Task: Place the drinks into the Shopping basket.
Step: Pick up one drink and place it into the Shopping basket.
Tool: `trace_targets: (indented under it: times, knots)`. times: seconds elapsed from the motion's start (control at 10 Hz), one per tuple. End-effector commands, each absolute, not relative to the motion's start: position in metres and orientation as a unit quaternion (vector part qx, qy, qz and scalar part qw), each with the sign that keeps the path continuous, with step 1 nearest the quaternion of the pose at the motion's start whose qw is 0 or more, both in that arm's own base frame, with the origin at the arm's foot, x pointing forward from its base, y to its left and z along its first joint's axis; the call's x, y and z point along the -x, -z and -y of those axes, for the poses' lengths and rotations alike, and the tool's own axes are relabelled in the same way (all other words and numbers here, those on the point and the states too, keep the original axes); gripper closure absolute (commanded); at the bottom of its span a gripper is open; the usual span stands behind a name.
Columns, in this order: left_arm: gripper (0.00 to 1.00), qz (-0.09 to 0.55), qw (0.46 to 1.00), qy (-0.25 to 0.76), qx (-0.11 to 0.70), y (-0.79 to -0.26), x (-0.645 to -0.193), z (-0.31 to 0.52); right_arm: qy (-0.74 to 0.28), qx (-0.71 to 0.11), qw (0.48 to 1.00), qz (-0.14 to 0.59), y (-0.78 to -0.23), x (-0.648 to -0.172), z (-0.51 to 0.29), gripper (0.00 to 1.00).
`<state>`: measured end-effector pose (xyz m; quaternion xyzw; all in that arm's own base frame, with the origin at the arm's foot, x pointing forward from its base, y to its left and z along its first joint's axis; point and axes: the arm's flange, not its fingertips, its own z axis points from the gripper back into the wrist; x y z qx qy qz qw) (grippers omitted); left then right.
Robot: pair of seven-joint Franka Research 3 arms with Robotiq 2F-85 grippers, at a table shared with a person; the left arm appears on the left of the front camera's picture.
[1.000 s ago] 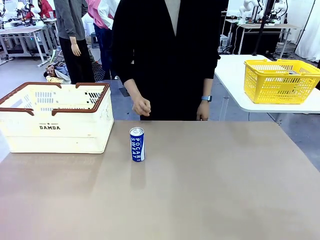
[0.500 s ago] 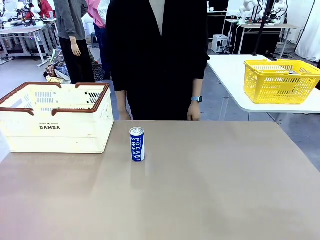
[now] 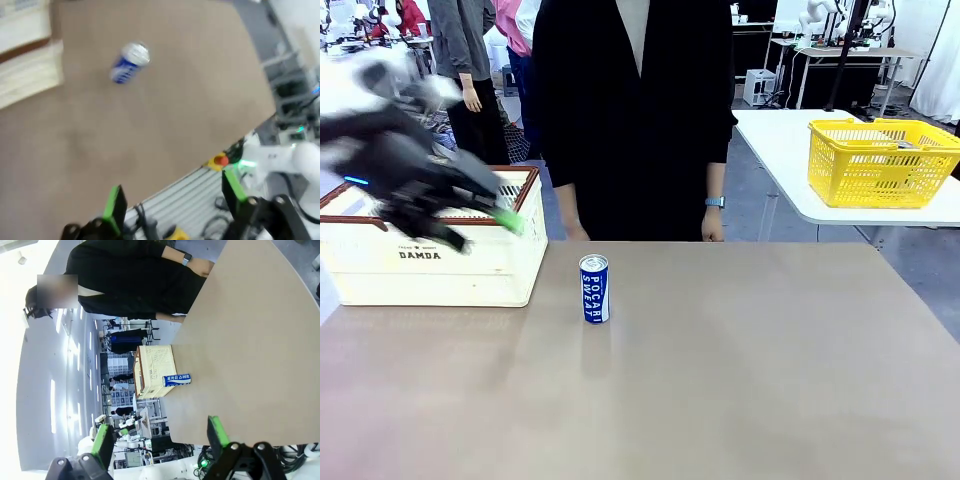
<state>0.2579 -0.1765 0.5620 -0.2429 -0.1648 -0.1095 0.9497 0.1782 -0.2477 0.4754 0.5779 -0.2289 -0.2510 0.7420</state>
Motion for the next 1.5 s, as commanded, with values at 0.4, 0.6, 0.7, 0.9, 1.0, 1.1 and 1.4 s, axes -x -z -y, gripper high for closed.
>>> trace_targets:
  times: [0.4, 0.6, 0.7, 0.9, 1.0, 1.1, 1.4]
  knots:
    - [0.0, 0.157, 0.953, 0.199, 0.167, -0.514, -0.259, 0.333, 0.242, -0.583, 0.736, 0.242, -0.479, -0.18, 0.25, 0.0]
    - [0.0, 0.157, 0.953, 0.199, 0.167, -0.514, -0.259, 0.333, 0.242, -0.583, 0.736, 0.242, -0.479, -0.18, 0.25, 0.0]
    - [0.0, 0.157, 0.953, 0.199, 0.167, -0.514, -0.259, 0.333, 0.242, -0.583, 0.736, 0.242, -0.479, -0.18, 0.25, 0.0]
    - [0.0, 0.15, 0.951, 0.209, 0.175, -0.516, -0.262, 0.343, 0.242, -0.583, 0.736, 0.242, -0.479, -0.18, 0.25, 0.0]
    - [0.0, 0.131, 0.961, 0.199, 0.14, -0.518, -0.292, 0.357, 0.242, -0.583, 0.736, 0.242, -0.479, -0.18, 0.25, 0.0]
    - [0.0, 0.117, 0.974, 0.158, 0.108, -0.515, -0.323, 0.365, 0.242, -0.583, 0.736, 0.242, -0.479, -0.18, 0.25, 0.0]
    - [0.0, 0.089, 0.993, 0.05, 0.065, -0.494, -0.406, 0.37, 0.242, -0.583, 0.736, 0.242, -0.479, -0.18, 0.25, 0.0]
